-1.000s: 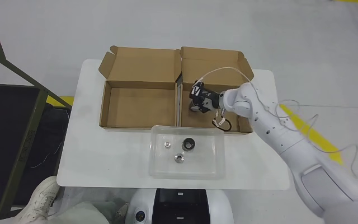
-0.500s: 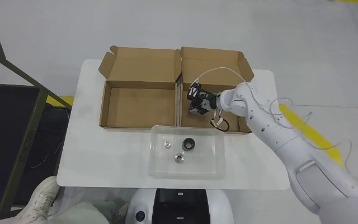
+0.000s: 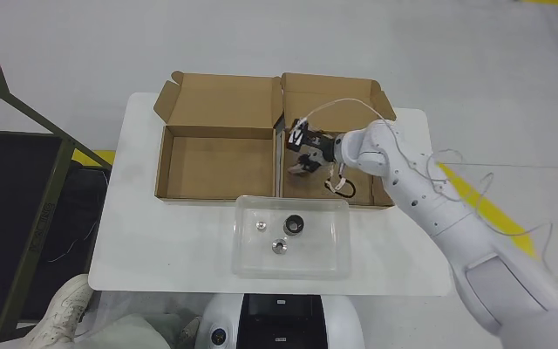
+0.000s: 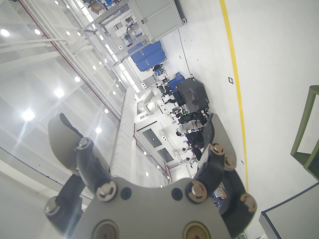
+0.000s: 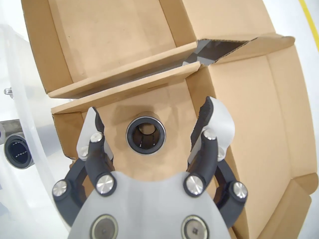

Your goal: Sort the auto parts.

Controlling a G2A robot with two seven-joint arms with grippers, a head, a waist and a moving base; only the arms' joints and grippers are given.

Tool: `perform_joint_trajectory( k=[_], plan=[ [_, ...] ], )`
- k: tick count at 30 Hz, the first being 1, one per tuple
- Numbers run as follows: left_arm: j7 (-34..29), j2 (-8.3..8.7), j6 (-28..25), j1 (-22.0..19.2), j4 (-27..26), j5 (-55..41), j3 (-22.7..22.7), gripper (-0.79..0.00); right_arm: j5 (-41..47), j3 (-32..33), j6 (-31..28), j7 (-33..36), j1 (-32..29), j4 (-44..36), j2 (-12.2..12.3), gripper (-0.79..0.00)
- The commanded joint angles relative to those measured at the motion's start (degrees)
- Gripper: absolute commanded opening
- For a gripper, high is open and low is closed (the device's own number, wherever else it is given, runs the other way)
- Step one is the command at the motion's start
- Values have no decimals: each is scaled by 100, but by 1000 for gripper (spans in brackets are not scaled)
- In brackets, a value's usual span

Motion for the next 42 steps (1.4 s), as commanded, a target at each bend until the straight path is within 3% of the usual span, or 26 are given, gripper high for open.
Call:
perform_joint_trajectory(
  k=[1, 13, 21, 29, 42],
  plan=[
    [0, 0, 0, 0, 0, 0, 0, 0, -90, 144, 28, 108, -144, -437, 80, -55],
    [0, 0, 0, 0, 0, 0, 0, 0, -531, 888, -162, 954, -1292, -2896, 517, -40],
    [0, 0, 0, 0, 0, 0, 0, 0, -690, 1101, -301, 1294, -2012, -3959, 690, -31],
    [0, 0, 0, 0, 0, 0, 0, 0, -930, 1215, -541, 1003, -2645, -4171, 818, -9],
    [0, 0, 0, 0, 0, 0, 0, 0, -1334, 1036, -628, 585, -2952, -3934, 853, -52]
  ],
)
